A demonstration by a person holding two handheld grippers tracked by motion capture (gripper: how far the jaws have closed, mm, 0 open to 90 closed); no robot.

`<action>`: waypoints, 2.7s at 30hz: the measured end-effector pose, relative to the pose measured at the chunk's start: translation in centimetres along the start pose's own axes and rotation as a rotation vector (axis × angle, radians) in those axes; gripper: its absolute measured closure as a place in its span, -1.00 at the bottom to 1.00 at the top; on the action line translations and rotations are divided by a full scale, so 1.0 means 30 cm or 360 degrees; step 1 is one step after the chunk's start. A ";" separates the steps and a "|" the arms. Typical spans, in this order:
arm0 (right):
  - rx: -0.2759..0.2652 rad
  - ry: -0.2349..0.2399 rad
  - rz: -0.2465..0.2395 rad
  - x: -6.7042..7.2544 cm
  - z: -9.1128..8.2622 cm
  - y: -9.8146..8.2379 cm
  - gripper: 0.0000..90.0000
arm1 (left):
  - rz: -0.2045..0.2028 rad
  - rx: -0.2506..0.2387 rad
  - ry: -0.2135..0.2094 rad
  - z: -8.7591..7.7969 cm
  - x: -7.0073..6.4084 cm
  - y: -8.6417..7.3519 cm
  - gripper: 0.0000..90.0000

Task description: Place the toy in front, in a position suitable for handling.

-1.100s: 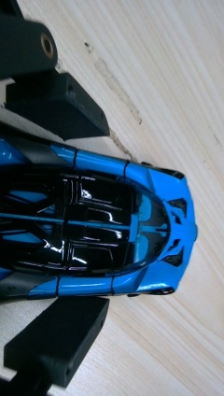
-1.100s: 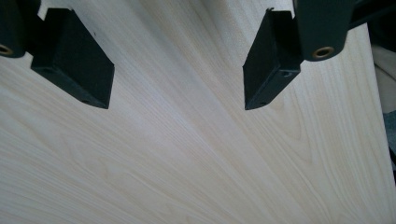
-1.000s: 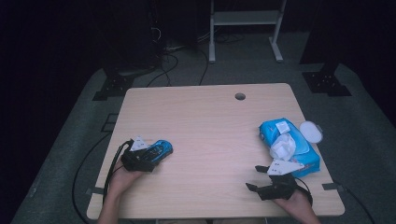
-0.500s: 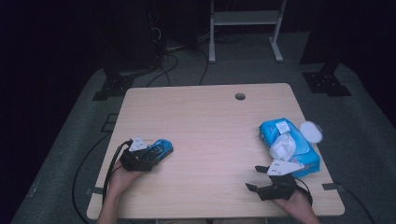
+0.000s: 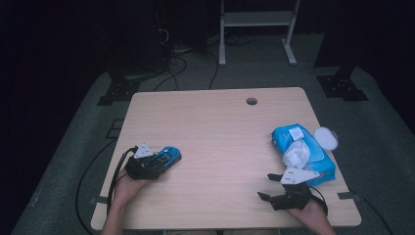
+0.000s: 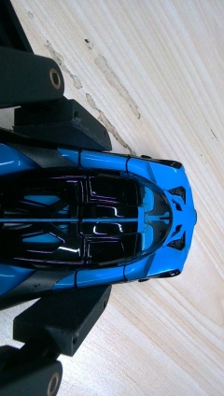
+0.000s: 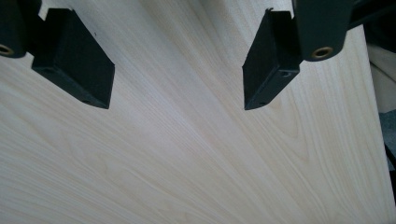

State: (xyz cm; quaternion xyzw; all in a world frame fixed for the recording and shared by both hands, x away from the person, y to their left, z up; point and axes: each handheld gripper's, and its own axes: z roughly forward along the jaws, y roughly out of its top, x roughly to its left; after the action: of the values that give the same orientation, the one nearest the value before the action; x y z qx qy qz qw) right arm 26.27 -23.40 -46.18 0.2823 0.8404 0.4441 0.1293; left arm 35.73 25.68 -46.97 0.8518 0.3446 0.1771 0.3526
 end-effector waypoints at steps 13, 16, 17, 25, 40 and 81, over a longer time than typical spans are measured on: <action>0.0001 0.0000 0.0000 0.000 0.000 0.001 -0.46 | 0.0027 -0.0027 0.0022 -0.018 -0.005 0.008 -0.39; 0.0000 0.0001 -0.0002 0.000 0.001 0.001 -0.46 | 0.0034 -0.0032 0.0027 -0.025 -0.007 0.013 -0.39; 0.0000 0.0001 -0.0003 0.000 0.001 0.001 -0.46 | 0.0044 -0.0037 0.0029 -0.028 -0.008 0.017 -0.39; -0.0006 0.0001 0.0005 -0.001 -0.002 0.001 -0.46 | 0.0093 -0.0127 0.0007 -0.052 -0.046 0.063 -0.39; -0.0075 -0.0016 0.0028 -0.006 -0.039 0.005 -0.46 | 0.0312 -0.0249 -0.0183 -0.032 -0.240 0.211 -0.39; -0.0050 -0.0652 0.0131 -0.293 -0.203 0.037 -0.21 | 0.0661 -0.0074 -0.0727 0.289 -0.546 0.295 -0.40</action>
State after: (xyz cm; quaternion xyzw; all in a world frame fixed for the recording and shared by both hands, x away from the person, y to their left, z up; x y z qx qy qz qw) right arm 30.91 -32.18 -42.09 0.3988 0.7772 0.3954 0.2838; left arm 33.08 5.32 -47.53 0.9135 0.0707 0.0571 0.3965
